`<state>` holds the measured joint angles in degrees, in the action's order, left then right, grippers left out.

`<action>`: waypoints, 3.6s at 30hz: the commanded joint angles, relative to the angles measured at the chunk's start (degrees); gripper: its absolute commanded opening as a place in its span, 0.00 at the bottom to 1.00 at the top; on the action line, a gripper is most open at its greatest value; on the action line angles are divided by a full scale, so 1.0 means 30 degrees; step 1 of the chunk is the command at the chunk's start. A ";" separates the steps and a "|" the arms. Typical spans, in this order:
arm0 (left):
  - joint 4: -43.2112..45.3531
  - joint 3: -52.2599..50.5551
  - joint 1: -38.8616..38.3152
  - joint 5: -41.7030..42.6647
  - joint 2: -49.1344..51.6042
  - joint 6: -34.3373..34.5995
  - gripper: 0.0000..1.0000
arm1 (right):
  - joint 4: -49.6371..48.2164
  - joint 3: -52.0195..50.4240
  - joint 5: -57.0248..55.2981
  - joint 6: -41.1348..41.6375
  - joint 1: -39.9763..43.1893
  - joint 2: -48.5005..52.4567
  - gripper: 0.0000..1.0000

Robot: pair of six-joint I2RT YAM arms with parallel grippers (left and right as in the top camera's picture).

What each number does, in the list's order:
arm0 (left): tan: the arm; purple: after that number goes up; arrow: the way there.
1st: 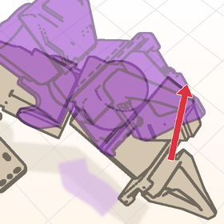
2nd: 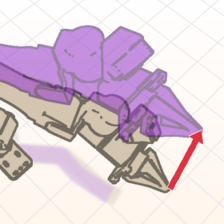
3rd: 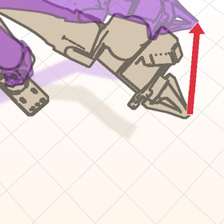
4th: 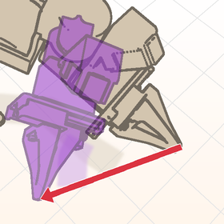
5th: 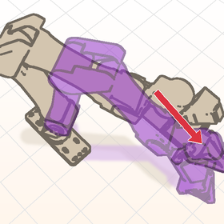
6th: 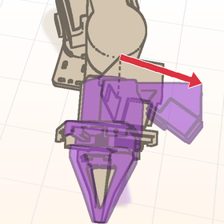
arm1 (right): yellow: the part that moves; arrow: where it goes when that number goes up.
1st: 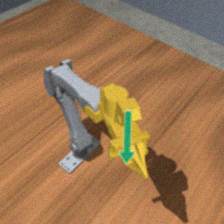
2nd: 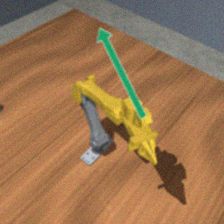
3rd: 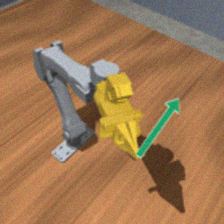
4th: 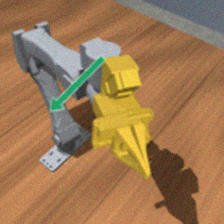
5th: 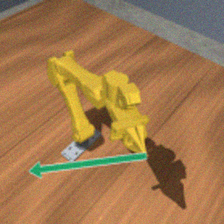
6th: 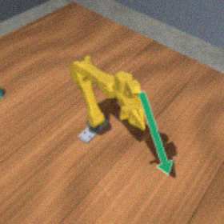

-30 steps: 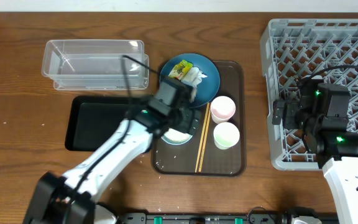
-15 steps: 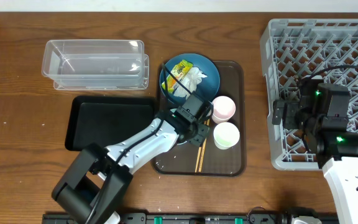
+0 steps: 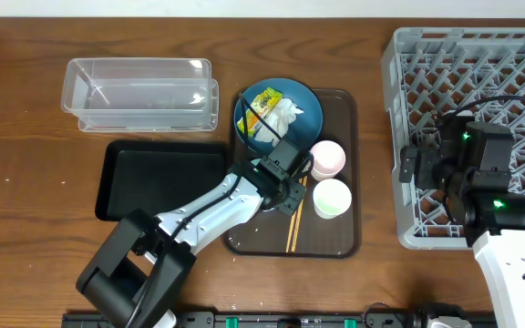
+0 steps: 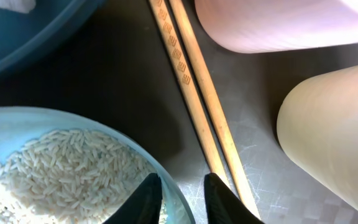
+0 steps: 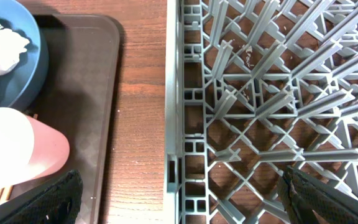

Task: Sort waste into correct bins and load items into the dishwasher rack
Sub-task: 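Reach the left gripper to the light-blue rice bowl and grasp its rim, then carry the bowl over the black tray and tip rice out with left gripper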

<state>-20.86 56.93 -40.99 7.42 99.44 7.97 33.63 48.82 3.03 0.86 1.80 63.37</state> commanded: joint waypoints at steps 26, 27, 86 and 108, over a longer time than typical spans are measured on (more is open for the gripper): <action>-0.2732 0.0393 0.0109 -0.0219 -0.4422 0.0736 0.06 | 0.0007 0.0444 0.0138 0.0138 -0.0342 -0.0015 0.99; -0.2856 0.0393 0.0255 -0.0219 -0.4656 0.0743 0.06 | 0.0007 0.0444 0.0138 0.0138 -0.0342 -0.0015 0.99; -0.5603 -0.1406 2.4764 2.7292 -0.0787 -0.0182 0.06 | 0.0036 0.0444 0.0131 0.0131 -0.0342 -0.0015 0.99; -0.4743 -0.1362 2.4633 2.6658 -0.1042 -0.1399 0.06 | 0.0087 0.0444 0.0131 0.0131 -0.0342 -0.0015 0.99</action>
<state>-35.29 52.84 33.26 85.47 97.03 5.28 33.82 48.82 3.03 0.86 1.80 63.37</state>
